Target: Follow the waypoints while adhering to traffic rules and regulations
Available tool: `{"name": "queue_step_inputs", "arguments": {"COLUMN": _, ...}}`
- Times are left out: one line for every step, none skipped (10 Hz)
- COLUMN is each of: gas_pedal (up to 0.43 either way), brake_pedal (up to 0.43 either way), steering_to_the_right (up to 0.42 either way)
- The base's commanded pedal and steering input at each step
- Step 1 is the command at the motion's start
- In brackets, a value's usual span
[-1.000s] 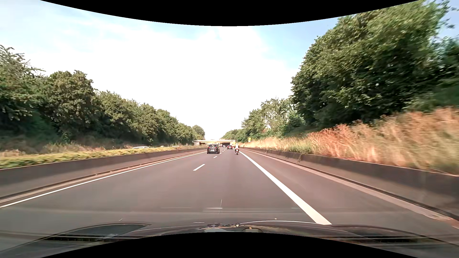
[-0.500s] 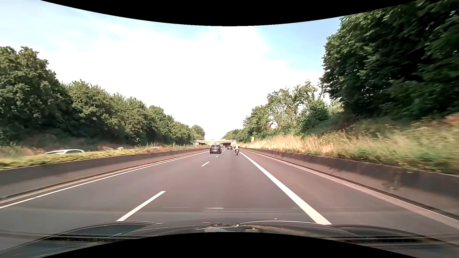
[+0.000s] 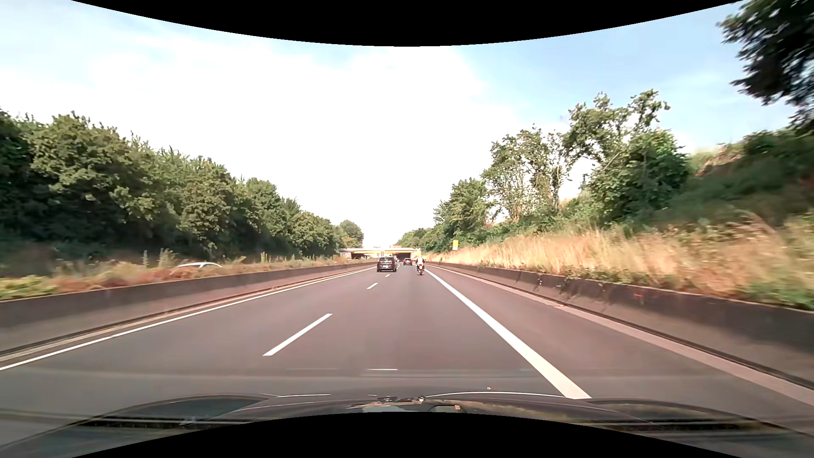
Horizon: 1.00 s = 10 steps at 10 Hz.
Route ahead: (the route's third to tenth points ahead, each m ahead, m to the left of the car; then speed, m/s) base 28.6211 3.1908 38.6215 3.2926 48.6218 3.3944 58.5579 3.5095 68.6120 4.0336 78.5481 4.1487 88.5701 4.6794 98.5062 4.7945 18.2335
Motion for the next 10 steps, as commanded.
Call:
{"name": "queue_step_inputs", "arguments": {"gas_pedal": 0.028, "brake_pedal": 0.0, "steering_to_the_right": -0.005}}
{"name": "queue_step_inputs", "arguments": {"gas_pedal": 0.028, "brake_pedal": 0.0, "steering_to_the_right": -0.005}}
{"name": "queue_step_inputs", "arguments": {"gas_pedal": 0.028, "brake_pedal": 0.0, "steering_to_the_right": -0.005}}
{"name": "queue_step_inputs", "arguments": {"gas_pedal": 0.028, "brake_pedal": 0.0, "steering_to_the_right": -0.005}}
{"name": "queue_step_inputs", "arguments": {"gas_pedal": 0.028, "brake_pedal": 0.0, "steering_to_the_right": -0.005}}
{"name": "queue_step_inputs", "arguments": {"gas_pedal": 0.028, "brake_pedal": 0.0, "steering_to_the_right": -0.006}}
{"name": "queue_step_inputs", "arguments": {"gas_pedal": 0.028, "brake_pedal": 0.0, "steering_to_the_right": -0.006}}
{"name": "queue_step_inputs", "arguments": {"gas_pedal": 0.028, "brake_pedal": 0.0, "steering_to_the_right": -0.005}}
{"name": "queue_step_inputs", "arguments": {"gas_pedal": 0.028, "brake_pedal": 0.0, "steering_to_the_right": -0.005}}
{"name": "queue_step_inputs", "arguments": {"gas_pedal": 0.039, "brake_pedal": 0.0, "steering_to_the_right": -0.006}}
